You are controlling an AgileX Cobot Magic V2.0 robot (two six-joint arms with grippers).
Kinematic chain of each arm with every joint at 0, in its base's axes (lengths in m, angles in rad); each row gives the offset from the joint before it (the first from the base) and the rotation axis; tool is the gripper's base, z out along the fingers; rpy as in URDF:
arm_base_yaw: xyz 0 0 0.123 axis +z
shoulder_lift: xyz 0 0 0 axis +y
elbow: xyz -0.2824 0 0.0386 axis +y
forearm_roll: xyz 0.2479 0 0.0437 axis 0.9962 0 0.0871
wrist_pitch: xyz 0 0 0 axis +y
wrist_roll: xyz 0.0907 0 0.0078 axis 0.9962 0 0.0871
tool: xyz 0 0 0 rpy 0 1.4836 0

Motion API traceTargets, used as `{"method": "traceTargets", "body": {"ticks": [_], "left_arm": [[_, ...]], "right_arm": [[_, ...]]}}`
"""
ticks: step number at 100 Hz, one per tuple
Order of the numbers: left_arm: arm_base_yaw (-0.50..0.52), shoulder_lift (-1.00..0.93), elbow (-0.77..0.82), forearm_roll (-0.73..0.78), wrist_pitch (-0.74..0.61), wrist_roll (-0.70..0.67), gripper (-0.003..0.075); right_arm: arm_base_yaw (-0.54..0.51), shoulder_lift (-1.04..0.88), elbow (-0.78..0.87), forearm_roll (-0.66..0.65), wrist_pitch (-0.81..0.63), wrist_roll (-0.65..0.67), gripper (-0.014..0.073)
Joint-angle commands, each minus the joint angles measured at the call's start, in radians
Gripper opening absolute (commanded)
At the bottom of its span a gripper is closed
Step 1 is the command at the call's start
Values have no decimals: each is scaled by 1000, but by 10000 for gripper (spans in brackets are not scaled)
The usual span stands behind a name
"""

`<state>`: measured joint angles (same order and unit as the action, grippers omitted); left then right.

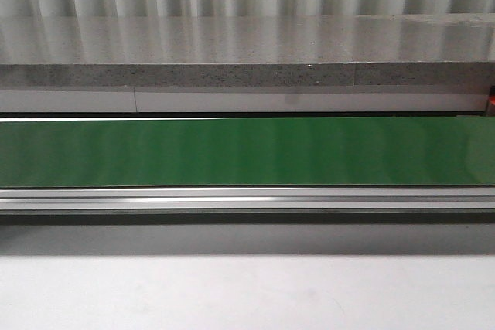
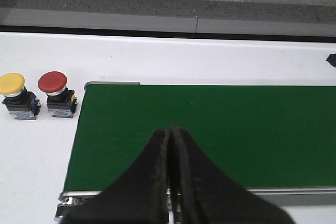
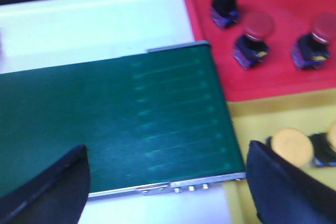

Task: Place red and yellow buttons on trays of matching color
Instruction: 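Withdraw the right gripper back over the belt end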

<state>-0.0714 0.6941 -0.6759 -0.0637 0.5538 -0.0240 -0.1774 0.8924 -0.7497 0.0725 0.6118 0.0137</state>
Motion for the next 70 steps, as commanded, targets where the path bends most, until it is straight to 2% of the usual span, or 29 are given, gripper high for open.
{"method": "traceTargets", "body": {"ticks": [1,8,17,22,34,43,58,66,70], "left_arm": [[-8,-1,-27,-10,-67,-2,-20],[-8,-1,-27,-10,-67,-2,-20],[-8,-1,-27,-10,-67,-2,-20],[-8,-1,-27,-10,-67,-2,-20],[-8,-1,-27,-10,-67,-2,-20],[-8,0,-27,-10,-67,-2,-19],[-8,0,-27,-10,-67,-2,0],[-8,0,-27,-10,-67,-2,81],[-8,0,-27,-10,-67,-2,166]], "right_arm": [[60,-48,-7,1,-54,-28,597],[92,-66,9,1,-53,-29,567],[101,-75,17,1,-53,-29,470],[101,-75,17,1,-53,-29,386],[101,-75,17,1,-53,-29,106],[101,-75,17,1,-54,-29,-73],[101,-75,17,1,-53,-29,-67],[101,-74,17,1,-52,-29,-67],[101,-73,17,1,-51,-29,-67]]}}
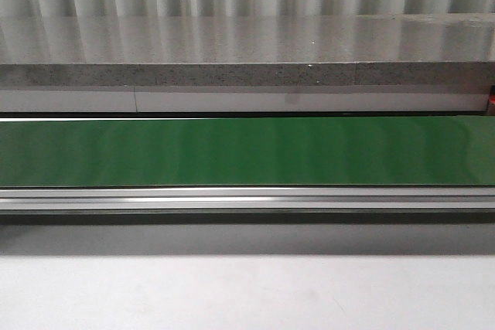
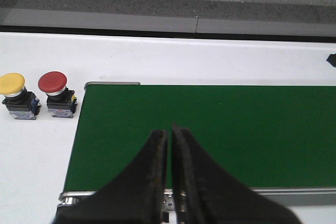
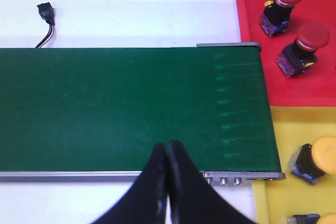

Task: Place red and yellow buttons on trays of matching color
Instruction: 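Withdraw the right gripper back over the belt end, then move the left gripper over a red button on the table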

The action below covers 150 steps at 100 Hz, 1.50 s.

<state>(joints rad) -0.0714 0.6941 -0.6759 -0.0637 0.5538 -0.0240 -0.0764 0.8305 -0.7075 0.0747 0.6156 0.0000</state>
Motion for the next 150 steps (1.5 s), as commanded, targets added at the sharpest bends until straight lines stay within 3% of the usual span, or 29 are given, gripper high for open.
{"method": "traceTargets", "body": {"ticks": [1,17,26,55,95,119,150], "left_arm": [[-8,0,-27,-10,-67,-2,180],[-8,0,-27,-10,-75,-2,573],[-8,0,-27,-10,-96,-2,693],[29,102,-71,-5,-173,-84,653],[305,643,-360,-61,-168,-131,652],[321,911,-503,-73,-146,-133,652],[325,1089,-606,-73,-148,-154,652]], "right_arm": [[0,-11,-25,-1,-54,-15,-67],[0,-11,-25,-1,-54,-15,-67],[0,-11,-25,-1,-54,-15,-67],[0,-11,-25,-1,-53,-15,-67],[0,-11,-25,-1,-51,-15,-67],[0,-11,-25,-1,-51,-15,-67],[0,-11,-25,-1,-51,-15,-67]]}}
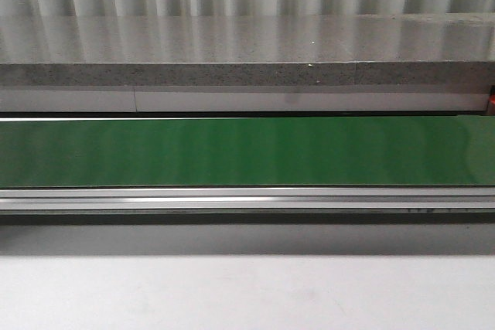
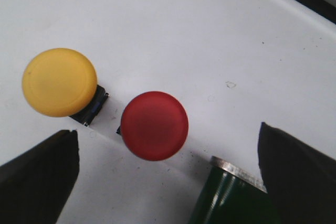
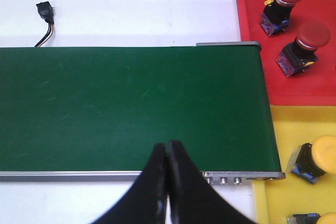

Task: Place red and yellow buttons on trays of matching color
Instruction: 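Move the left gripper over a red button on the table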

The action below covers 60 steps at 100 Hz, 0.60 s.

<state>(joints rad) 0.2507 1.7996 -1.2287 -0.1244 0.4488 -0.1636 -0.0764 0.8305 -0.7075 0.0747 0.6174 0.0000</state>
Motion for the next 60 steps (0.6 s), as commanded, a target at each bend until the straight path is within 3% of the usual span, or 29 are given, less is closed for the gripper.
{"method": "traceTargets", "body": {"ticks": [1,60], "left_arm": [[3,-13,-55,-12,-45,-14,652],[3,86,-133,-12,-28,-64,652]], "right_arm": [[0,-11,-25,-1,-53,-15,-67],[0,-11,-25,-1,-51,-15,-67]]}}
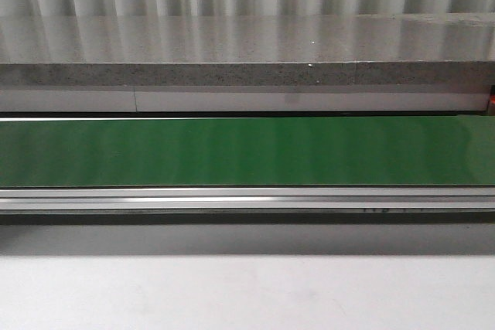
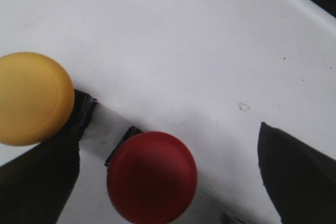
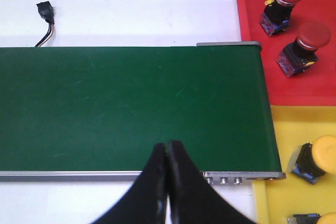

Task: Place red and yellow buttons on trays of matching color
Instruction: 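Move the left gripper over a red button on the table, then grasp the red button with the left gripper and set it on the belt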

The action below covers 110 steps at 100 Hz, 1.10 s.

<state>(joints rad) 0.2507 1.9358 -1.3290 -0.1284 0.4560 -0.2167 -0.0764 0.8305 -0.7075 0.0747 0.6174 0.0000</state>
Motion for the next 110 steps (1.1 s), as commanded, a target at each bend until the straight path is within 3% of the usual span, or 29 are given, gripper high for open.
{"method": "traceTargets", "body": {"ticks": [1,15,24,61,81,110], "left_arm": [[3,-51,-33,-8,-36,-11,652],[3,-50,-33,-10,-38,-11,627],[3,-48,-33,-10,-33,-11,557],[3,-77,-33,-53,11,-11,-15],[3,-202,-33,-53,9,16,-20],[-40,-422,-28,-53,191,143,-20]], "right_arm": [[0,-11,-25,-1,-51,-15,-67],[0,-11,-25,-1,-51,-15,-67],[0,-11,-25,-1,-51,-15,-67],[0,-11,-25,-1,-51,-15,-67],[0,-11,-25,-1,-51,-15,-67],[0,-11,-25,-1,-50,-15,-67]]}}
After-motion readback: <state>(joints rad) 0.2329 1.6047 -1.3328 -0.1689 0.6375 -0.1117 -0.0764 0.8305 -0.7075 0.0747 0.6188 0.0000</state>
